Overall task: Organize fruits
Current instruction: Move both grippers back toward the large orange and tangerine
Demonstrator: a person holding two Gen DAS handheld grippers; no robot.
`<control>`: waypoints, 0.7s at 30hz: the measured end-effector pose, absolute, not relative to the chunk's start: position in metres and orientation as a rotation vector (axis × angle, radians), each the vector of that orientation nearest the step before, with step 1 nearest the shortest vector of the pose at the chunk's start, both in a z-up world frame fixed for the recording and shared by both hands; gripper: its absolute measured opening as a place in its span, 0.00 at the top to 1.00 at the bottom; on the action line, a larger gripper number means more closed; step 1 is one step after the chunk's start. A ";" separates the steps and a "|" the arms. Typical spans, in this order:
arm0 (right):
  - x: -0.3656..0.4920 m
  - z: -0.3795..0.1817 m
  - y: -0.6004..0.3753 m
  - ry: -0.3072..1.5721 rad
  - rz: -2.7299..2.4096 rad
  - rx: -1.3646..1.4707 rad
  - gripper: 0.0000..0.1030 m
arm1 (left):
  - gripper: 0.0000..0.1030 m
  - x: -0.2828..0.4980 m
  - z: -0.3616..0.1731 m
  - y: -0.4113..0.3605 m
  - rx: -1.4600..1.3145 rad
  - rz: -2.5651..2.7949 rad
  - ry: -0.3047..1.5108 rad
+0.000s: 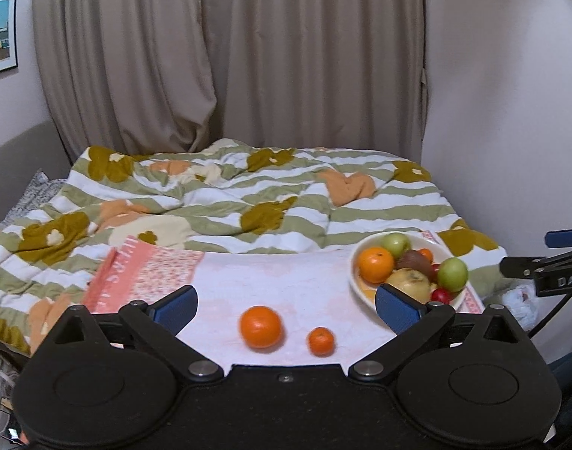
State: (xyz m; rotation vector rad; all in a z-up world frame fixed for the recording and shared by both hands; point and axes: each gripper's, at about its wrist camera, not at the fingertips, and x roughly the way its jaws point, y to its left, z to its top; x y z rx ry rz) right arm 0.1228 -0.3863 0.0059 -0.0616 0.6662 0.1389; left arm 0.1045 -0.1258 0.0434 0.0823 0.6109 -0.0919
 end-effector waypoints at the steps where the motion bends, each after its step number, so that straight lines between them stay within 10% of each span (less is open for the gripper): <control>1: 0.121 0.007 -0.382 0.667 0.138 -0.059 0.00 | 0.00 0.103 0.043 -0.120 0.087 -0.089 0.609; 21: 0.114 -0.023 -0.251 0.772 -0.065 0.006 0.00 | 0.00 0.151 0.000 -0.008 0.221 -0.327 0.659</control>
